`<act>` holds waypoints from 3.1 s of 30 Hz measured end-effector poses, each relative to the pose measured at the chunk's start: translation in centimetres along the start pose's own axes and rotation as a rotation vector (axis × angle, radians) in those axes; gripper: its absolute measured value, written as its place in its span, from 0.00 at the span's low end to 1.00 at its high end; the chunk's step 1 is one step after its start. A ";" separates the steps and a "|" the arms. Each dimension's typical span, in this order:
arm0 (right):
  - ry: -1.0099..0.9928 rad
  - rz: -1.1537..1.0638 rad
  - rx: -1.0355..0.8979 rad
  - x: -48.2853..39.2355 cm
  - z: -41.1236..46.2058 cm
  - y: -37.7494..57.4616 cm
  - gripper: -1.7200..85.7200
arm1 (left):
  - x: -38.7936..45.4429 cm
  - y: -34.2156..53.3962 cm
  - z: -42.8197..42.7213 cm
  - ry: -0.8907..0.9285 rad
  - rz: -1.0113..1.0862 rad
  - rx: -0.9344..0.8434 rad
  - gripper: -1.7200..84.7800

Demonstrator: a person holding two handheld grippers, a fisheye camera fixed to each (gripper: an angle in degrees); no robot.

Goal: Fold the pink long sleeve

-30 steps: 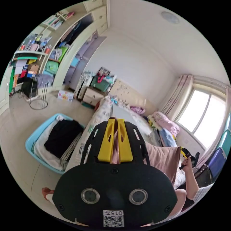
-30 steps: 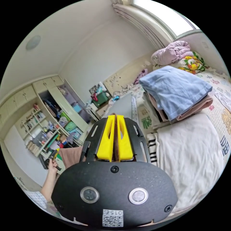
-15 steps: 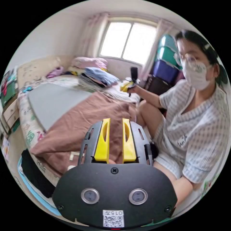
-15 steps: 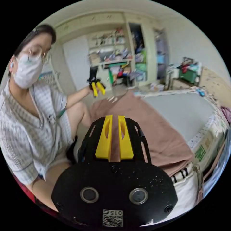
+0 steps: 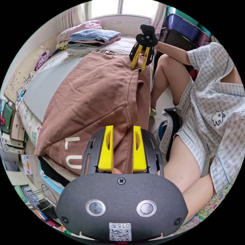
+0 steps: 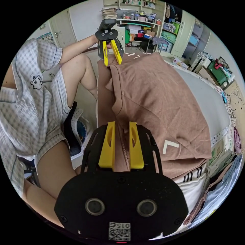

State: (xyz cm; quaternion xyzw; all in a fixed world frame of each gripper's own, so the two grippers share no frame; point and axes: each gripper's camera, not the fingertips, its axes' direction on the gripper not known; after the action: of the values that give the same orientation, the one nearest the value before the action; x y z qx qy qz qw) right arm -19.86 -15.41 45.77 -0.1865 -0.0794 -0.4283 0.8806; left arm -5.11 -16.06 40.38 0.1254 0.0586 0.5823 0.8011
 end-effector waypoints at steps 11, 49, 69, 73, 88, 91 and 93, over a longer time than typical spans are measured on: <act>-0.183 0.221 0.228 8.2 0.6 5.6 0.01 | -2.5 0.4 -2.0 0.083 -0.113 0.113 0.05; 0.028 0.144 0.021 16.8 8.0 2.7 0.06 | 0.5 1.0 0.0 -0.036 0.027 0.016 0.13; 0.572 0.862 0.433 43.3 -15.1 -9.4 0.07 | -21.0 -1.8 -18.0 -0.645 -0.815 0.664 0.06; 0.286 0.834 0.733 42.6 -17.2 -8.2 0.11 | -17.2 -0.8 -19.2 -0.609 -0.838 0.943 0.11; -0.209 0.666 0.239 27.5 1.6 0.9 0.16 | 0.5 3.2 -8.1 -0.025 -0.292 0.572 0.15; -0.376 0.629 0.249 27.8 2.6 1.2 0.11 | 1.9 3.3 -5.0 0.021 -0.226 0.574 0.18; -0.417 0.613 0.294 28.0 2.2 1.4 0.07 | 2.4 3.4 -3.9 0.056 -0.228 0.582 0.19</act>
State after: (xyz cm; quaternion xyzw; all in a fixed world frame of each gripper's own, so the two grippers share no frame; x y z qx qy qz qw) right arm -1.36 -34.08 55.84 -0.1566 -0.2575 -0.0828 0.9499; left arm -8.41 -12.32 37.66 0.3259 0.2588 0.4506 0.7898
